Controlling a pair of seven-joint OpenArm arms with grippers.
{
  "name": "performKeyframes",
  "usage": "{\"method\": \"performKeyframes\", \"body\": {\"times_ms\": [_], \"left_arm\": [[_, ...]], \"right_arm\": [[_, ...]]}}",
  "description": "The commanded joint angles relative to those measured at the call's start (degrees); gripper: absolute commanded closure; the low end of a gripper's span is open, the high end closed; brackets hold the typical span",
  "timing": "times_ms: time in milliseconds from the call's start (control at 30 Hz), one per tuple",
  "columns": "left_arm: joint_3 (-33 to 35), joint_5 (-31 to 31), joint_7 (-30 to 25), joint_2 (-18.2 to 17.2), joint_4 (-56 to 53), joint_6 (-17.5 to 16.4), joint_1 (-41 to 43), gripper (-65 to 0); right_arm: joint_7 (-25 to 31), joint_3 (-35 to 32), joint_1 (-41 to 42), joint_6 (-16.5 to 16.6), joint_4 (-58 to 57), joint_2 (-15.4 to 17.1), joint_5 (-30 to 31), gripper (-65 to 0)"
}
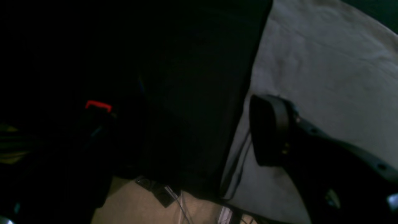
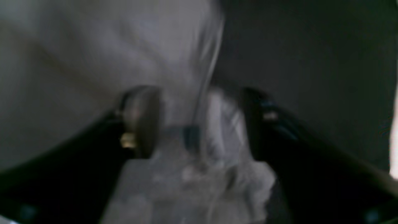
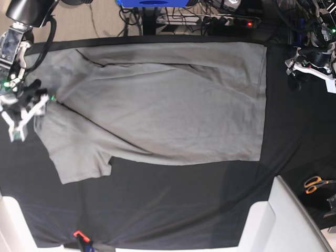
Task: Fold the T-shirt properly
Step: 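Fold the grasped sleeve inward over the shirt body with the right gripper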
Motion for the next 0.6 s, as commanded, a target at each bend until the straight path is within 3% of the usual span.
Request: {"method": "performKeyframes", "body": {"times_ms": [0,167,400,567], "left_arm": [[-0.3,-0.6,-1.2,-0.9,0.8,-0.1,0.2,-48.5],[-0.3,-0.6,-1.2,-0.9,0.8,-0.1,0.2,-48.5],[-0.6,-0.6,-1.2,-1.0,0.8,-0.1,0.9,-48.5],[-0.9,-0.5,-1.2,-1.0,0.8,-0.1,0.9,-48.5]], "right_arm": [[1.0,-0.1,2.7,-0.1,1.0,0.5,0.3,-46.7],[3.2,-0.1,15.1,-0.1,-14.8,3.5,0.3,-45.2],[21.1,0.0,29.9,-0.1,-51.1,10.6,0.3,-44.7],[29.0,-0.1,35.9,-0.1,-68.9,14.4,0.2,-44.7]]}}
